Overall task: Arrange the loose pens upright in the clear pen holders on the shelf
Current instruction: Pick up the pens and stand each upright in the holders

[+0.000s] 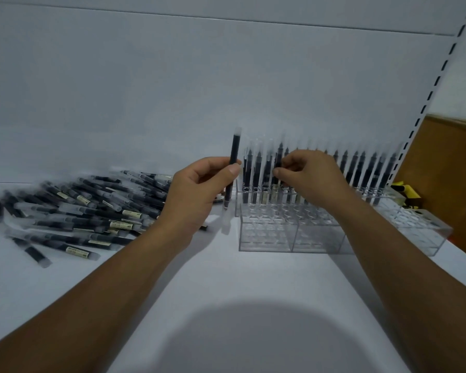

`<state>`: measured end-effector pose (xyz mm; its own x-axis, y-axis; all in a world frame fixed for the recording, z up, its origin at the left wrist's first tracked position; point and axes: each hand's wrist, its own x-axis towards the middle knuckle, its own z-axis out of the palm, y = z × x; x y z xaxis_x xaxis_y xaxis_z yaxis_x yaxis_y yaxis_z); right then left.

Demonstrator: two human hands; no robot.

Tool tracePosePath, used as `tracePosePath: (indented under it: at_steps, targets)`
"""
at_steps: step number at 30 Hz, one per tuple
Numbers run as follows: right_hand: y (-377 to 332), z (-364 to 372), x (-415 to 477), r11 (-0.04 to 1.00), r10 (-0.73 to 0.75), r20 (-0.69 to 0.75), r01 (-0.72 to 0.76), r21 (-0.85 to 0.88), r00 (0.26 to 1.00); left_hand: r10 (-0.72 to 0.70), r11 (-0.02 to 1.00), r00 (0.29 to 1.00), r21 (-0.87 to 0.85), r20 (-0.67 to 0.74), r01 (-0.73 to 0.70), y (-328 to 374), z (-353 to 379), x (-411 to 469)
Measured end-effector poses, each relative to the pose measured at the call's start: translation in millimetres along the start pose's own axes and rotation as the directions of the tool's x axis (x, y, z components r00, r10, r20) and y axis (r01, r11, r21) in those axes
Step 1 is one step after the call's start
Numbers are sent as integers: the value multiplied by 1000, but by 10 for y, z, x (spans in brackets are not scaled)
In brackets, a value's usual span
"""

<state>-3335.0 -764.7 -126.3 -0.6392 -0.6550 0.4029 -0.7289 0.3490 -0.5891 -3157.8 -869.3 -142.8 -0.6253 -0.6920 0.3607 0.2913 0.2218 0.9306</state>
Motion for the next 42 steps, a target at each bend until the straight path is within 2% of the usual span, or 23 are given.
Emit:
tracePosePath:
  at_steps: [5,12,14,16,18,20,22,24,26,28,29,31,33,35,38,42]
  targets:
    - [6,42,25,997,0,-36,-3,-81,999,37,999,998,-21,-55,-38,-2,-5,10]
    - [19,3,-5,992,8,55,-1,-126,998,54,994,991,-91,-126,-66,-17,-35,39]
    - [9,-65,-34,992,-10,0,10,-129,1000,38,985,992,-160,-124,-58,-14,-37,47]
    - [-50,-140,-88,999,-41,-103,42,0,994,22,970,992,-236,-122,-50,-3,-36,51]
    - [-143,-195,-139,977,-61,-104,80,196,993,-3,951,994,-307,-113,-32,2,-30,53]
    - [-234,-208,-198,946,-83,68,57,318,994,-28,931,994,-366,-104,-12,-5,-25,52]
    - [-273,-182,-236,921,-112,257,3,391,960,-46,918,994,-396,-100,3,-16,-19,54]
    - [-273,-156,-237,870,-152,307,-20,493,939,-55,919,995,-394,-89,15,-28,-7,52]
    - [-261,-154,-216,776,-159,258,-41,629,953,-62,919,996,-393,-70,30,-36,10,46]
    - [-251,-177,-184,669,-124,217,-79,739,968,-72,942,997,-332,-37,56,-46,17,41]
    - [-244,-191,-167,618,-102,203,-97,780,974,-76,966,997,-248,-12,71,-55,16,33]
    - [-224,-231,-135,532,-55,169,-115,839,984,-60,998,995,28,74,58,-80,4,4]
    - [-187,-286,-104,504,2,100,-87,859,995,-49,939,979,343,197,-22,-118,7,-41]
    - [-129,-349,-75,489,53,17,-41,871,998,-80,837,958,540,275,-85,-160,21,-83]
    - [-23,-452,-35,456,141,-79,6,890,987,-101,772,937,620,334,-138,-227,31,-102]
    - [77,-536,8,603,241,-248,56,796,938,-100,730,932,662,349,-169,-277,29,-97]
